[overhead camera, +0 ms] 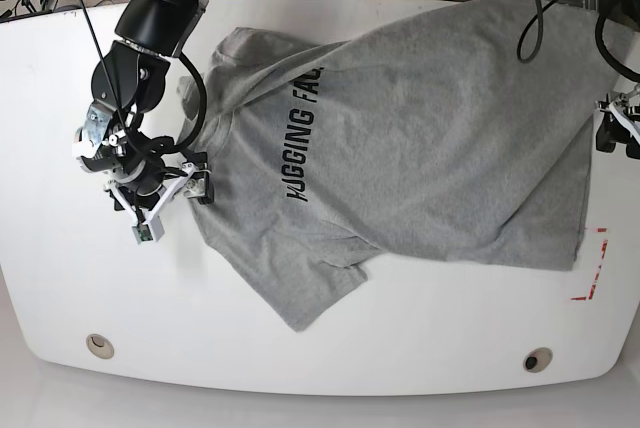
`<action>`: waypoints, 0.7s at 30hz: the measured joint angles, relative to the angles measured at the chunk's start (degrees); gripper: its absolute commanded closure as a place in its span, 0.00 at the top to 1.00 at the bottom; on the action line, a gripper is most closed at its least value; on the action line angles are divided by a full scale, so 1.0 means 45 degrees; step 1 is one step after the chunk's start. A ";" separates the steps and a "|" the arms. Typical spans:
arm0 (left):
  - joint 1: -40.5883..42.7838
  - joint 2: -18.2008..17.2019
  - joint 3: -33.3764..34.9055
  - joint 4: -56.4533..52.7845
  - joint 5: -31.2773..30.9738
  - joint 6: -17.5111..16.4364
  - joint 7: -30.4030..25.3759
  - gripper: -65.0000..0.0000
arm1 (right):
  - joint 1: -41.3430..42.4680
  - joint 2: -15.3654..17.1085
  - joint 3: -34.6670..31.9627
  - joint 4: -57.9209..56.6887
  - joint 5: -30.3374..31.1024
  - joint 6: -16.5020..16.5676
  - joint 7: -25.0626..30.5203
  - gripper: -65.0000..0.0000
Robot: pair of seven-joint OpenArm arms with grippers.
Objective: Fold the T-shirt properly
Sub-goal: 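Regrasp the shirt edge near the printed text with the right gripper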
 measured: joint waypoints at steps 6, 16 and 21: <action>-0.0039 0.0005 -0.0015 0.0000 0.0194 0.0000 0.0005 0.46 | 0.0515 0.0631 0.0019 -0.2312 -0.0049 0.0029 0.1428 0.83; -0.0044 0.0044 -0.0015 0.0000 0.0199 0.0000 0.0000 0.46 | 0.0976 0.1132 0.0005 -0.4911 0.0180 0.0039 0.3415 0.83; -0.0044 0.0248 -0.0015 0.0000 0.0189 0.0000 0.0010 0.46 | 0.1035 0.1166 0.0015 -0.5022 0.0219 0.0083 0.3405 0.83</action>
